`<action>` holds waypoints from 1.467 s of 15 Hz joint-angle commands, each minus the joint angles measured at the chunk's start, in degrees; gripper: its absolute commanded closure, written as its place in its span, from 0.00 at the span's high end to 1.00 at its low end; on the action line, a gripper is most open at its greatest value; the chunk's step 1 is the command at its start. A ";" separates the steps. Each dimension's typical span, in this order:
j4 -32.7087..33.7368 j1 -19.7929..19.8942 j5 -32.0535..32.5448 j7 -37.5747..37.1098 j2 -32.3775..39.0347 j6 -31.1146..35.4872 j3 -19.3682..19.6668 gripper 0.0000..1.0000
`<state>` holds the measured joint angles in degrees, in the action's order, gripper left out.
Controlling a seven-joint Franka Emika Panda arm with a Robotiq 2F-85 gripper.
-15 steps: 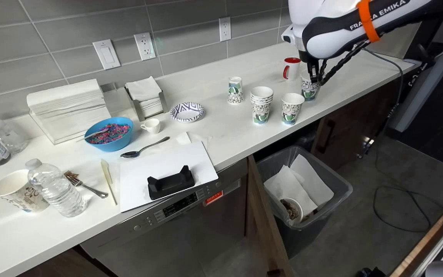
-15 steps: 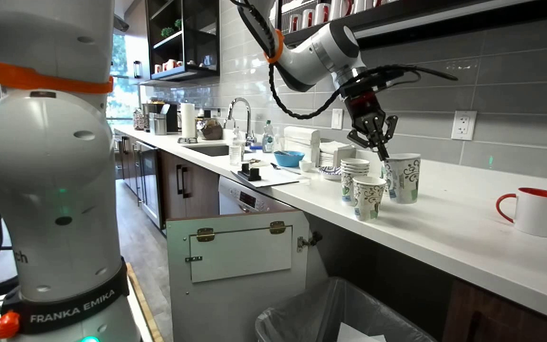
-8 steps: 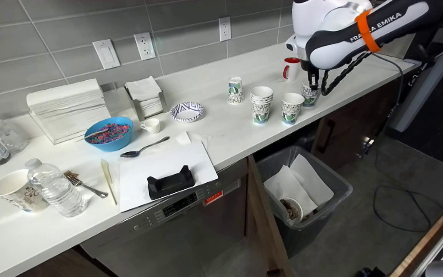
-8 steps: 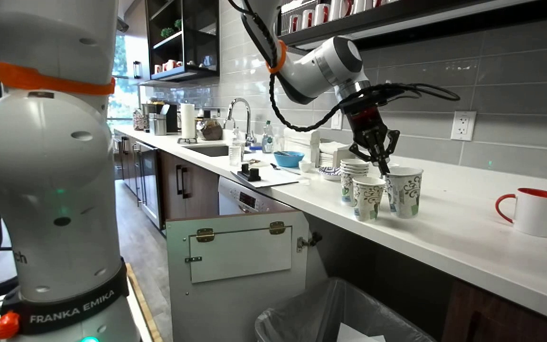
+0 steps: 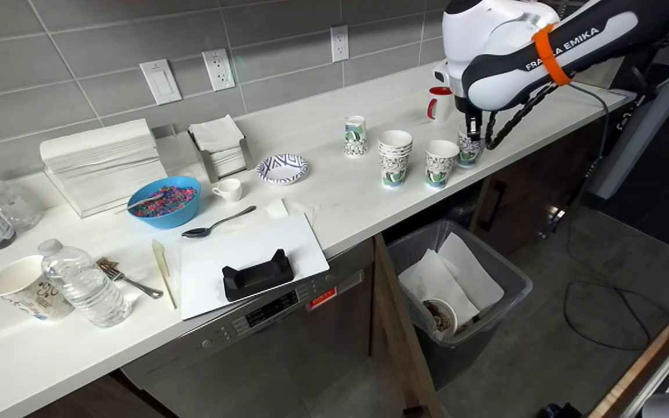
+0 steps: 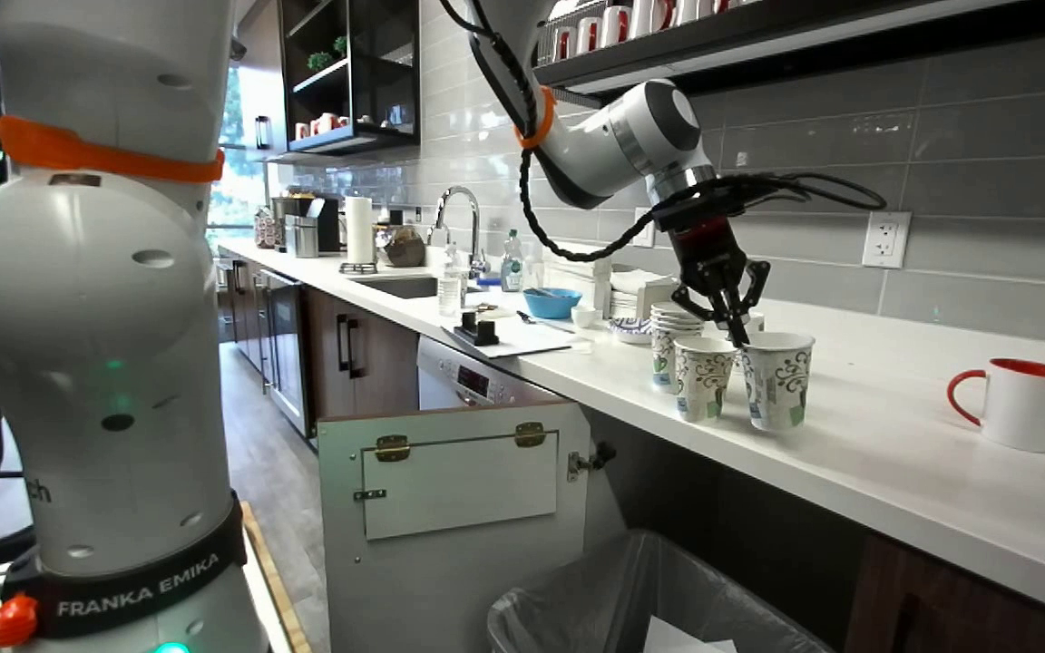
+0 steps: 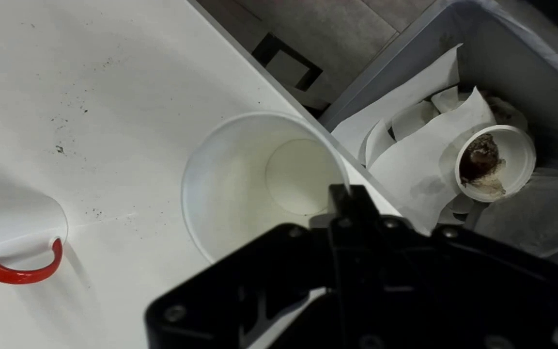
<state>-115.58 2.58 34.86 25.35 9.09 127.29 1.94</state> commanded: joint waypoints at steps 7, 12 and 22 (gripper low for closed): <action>1.26 0.55 -1.27 -0.79 1.01 2.36 0.51 0.58; 2.77 0.07 -0.66 -0.71 0.40 1.56 0.27 0.98; 0.79 -2.15 -6.79 0.50 -7.15 -0.44 -2.67 1.00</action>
<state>-112.46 1.20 31.33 24.85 5.88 128.22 -0.03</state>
